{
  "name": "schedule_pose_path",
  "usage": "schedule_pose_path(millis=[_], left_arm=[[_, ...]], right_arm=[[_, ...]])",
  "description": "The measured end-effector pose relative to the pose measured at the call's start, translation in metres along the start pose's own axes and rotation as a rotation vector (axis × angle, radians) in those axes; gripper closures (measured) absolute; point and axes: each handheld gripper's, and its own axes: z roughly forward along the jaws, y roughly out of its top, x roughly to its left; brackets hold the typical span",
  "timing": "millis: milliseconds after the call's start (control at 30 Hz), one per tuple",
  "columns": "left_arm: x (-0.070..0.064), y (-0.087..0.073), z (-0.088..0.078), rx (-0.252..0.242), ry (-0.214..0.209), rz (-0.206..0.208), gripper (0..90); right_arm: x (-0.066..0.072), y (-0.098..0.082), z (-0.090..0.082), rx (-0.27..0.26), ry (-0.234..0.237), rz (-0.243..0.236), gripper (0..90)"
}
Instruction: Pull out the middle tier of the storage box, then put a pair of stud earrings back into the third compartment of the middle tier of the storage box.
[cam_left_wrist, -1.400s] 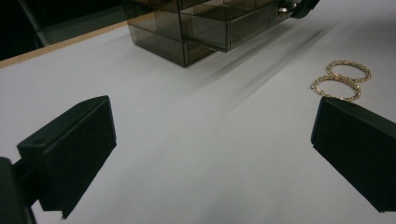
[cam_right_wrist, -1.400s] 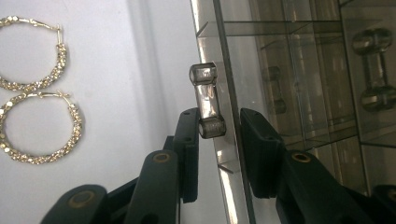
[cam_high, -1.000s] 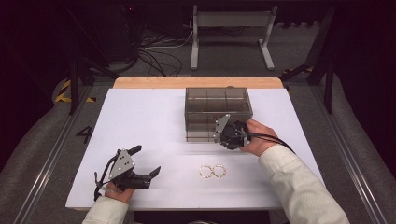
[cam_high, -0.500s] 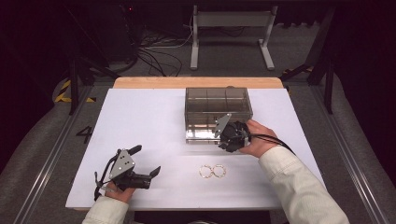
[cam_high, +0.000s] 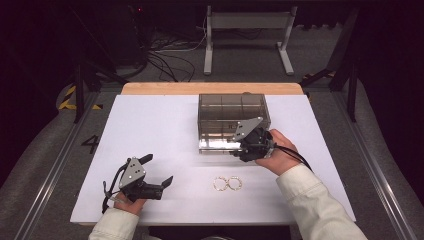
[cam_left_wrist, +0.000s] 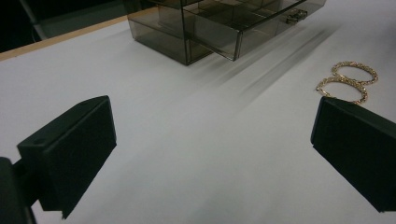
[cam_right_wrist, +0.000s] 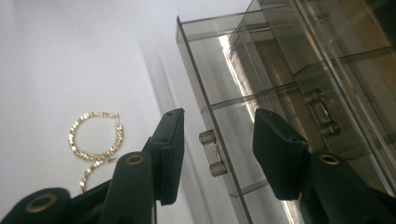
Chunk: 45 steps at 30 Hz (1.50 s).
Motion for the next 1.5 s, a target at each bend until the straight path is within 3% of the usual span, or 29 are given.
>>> schedule_pose_path(millis=[100,500,567,667,833,1133,1300,1500], left_arm=[[0.000,0.000,0.000,0.000,0.002,0.003,0.8],[-0.002,0.000,-0.001,-0.005,-0.004,0.020,0.5],[-0.004,0.000,-0.002,-0.005,-0.004,0.025,0.5],[-0.003,0.000,-0.001,-0.004,-0.005,0.026,0.6],[-0.003,0.000,-0.001,-0.004,-0.005,0.026,0.5],[-0.003,0.000,-0.002,-0.005,-0.008,0.026,0.6],[-0.003,0.000,-0.001,-0.005,-0.007,0.025,0.6],[-0.003,0.000,-0.001,-0.003,-0.008,0.024,0.6]], right_arm=[[0.006,-0.003,-0.003,-0.018,-0.007,0.045,54.6],[0.033,-0.002,-0.011,-0.053,-0.006,0.117,53.5],[0.038,-0.007,-0.013,-0.085,0.018,0.154,54.2],[0.039,-0.009,-0.013,-0.098,0.035,0.172,54.5],[0.043,-0.009,-0.012,-0.086,0.038,0.183,54.5],[0.050,-0.007,0.002,-0.018,0.073,0.168,54.3],[0.050,-0.008,0.005,-0.011,0.074,0.171,54.3],[0.051,-0.010,0.017,-0.016,0.100,0.208,57.9]])
